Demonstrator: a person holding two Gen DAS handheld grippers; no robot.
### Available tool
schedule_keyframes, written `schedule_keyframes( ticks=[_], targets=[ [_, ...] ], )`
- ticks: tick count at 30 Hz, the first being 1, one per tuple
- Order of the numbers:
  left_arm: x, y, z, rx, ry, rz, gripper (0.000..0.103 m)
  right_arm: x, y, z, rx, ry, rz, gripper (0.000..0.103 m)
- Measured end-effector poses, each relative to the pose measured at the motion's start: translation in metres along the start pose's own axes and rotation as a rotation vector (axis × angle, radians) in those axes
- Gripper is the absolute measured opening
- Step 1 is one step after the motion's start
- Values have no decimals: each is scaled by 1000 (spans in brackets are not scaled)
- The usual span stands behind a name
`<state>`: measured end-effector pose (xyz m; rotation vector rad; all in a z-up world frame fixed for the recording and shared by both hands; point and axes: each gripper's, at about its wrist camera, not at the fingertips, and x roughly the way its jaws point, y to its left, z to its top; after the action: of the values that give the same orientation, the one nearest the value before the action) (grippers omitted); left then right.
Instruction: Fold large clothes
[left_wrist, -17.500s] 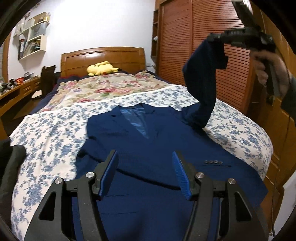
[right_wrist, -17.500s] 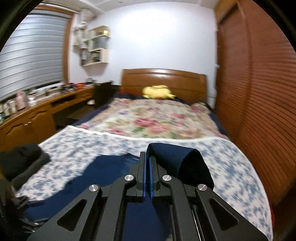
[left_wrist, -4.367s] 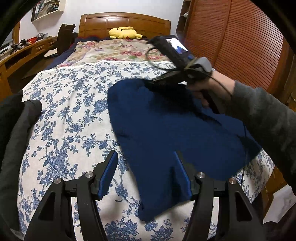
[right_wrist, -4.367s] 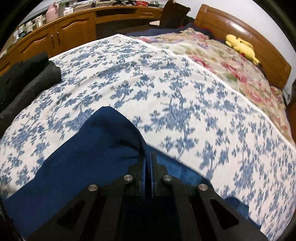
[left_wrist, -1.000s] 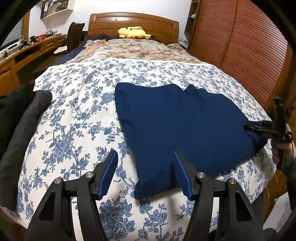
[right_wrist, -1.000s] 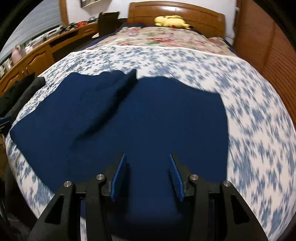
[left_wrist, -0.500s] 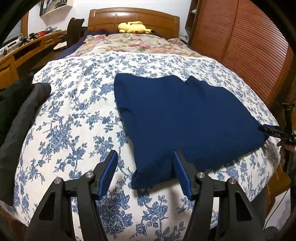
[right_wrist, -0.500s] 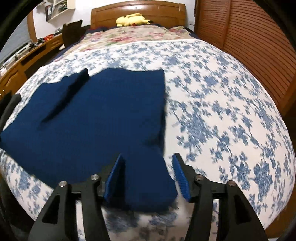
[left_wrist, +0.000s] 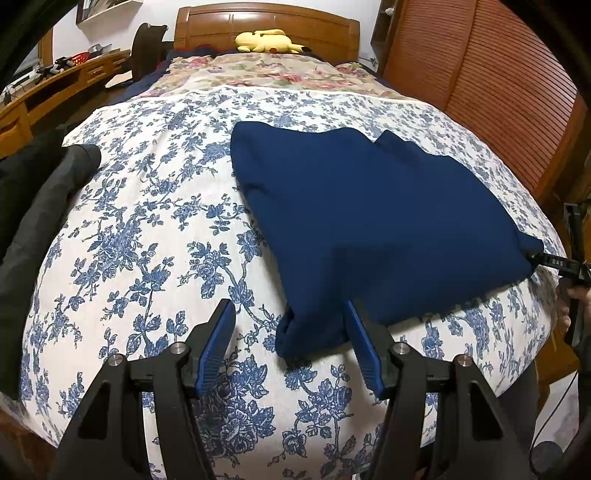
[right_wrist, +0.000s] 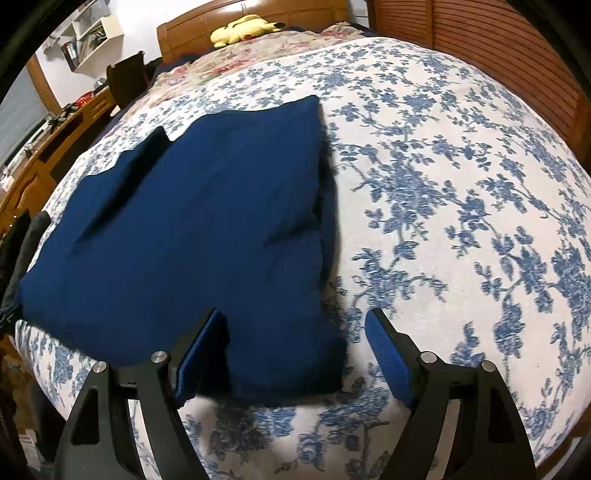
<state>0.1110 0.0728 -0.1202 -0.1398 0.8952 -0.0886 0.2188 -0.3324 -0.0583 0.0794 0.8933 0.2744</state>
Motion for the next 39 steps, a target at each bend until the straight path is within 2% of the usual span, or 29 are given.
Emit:
schedule_keyframes(
  ticks=[5,6,7,10,16,21,26,30,33,35,39],
  targets=[
    [-3,4,-3,-11,-7,-12,62,7,-5,2,-2,8,42,48],
    [-3,5,-3,-12,-8,-14,62,6,-5,3,3,10,57,38],
    [-4,5,-4,-13,-11,-16,62,7,-7,5,6,10,64,33],
    [-8,8,-4,-15,-19,-20,62,2,-7,12,-1,-21,67,26],
    [-23,19,-1,-28,-62,-20,62,-36,31,43,-68,-154,134,23],
    [-40,31,-1,-48,-96,-4,62,-57,97,69,-226,-232,190,22],
    [-60,44,-6,-62,-122,32,62,-59,171,90,-368,-274,317,22],
    [-75,59,-11,-92,-143,61,62,-49,233,89,-484,-257,416,22],
    [-82,69,-15,-113,-150,81,62,-20,268,79,-533,-165,482,23],
    [-85,73,-17,-122,-151,91,62,-2,280,70,-549,-128,483,24],
    [-85,78,-20,-128,-145,99,62,15,279,65,-521,-56,519,37]
  ],
)
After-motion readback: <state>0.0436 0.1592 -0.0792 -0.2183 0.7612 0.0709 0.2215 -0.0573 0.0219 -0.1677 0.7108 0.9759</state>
